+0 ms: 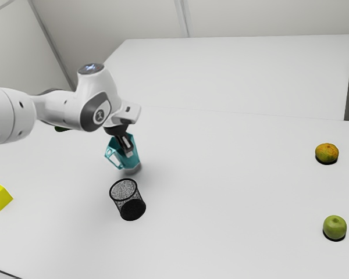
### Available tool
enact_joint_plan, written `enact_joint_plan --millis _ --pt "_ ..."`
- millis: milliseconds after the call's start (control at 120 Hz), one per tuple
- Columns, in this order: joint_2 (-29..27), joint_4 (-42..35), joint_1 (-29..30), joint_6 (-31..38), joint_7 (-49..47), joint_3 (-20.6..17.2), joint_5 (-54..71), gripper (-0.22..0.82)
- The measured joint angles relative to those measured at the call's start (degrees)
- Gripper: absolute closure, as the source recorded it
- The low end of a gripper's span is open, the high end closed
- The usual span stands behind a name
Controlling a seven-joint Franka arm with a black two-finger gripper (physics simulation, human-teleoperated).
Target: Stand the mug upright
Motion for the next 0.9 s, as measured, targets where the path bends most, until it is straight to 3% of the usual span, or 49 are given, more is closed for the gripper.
enact_joint_plan --millis 517,900 --pt "1.92 -1.21 -0.07 5.06 -6.61 -0.25 -0.08 0.77" --pt "1.74 -1.35 0.05 5.44 -7.96 -0.27 -0.79 0.42"
